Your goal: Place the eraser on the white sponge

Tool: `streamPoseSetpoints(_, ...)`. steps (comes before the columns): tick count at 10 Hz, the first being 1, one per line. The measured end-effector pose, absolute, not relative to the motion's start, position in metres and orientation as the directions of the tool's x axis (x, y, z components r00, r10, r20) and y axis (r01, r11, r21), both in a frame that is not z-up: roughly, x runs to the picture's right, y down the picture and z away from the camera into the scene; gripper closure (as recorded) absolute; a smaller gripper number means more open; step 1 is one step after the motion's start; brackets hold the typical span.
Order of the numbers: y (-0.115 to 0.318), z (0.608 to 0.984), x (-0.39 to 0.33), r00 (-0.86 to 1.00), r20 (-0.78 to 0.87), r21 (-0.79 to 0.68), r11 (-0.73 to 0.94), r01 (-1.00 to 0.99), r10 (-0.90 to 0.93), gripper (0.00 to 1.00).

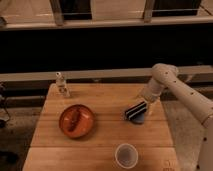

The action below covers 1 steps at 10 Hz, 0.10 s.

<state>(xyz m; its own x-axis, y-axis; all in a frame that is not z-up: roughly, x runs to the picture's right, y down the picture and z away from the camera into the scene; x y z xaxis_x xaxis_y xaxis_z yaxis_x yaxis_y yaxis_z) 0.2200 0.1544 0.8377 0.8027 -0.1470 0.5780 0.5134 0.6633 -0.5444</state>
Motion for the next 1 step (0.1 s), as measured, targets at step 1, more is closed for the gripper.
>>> streamPoseSetpoints(1, 0.1541, 0.8399, 0.2157, 0.8, 0.581, -0.541, 0.662, 0.518, -0.152, 0.2)
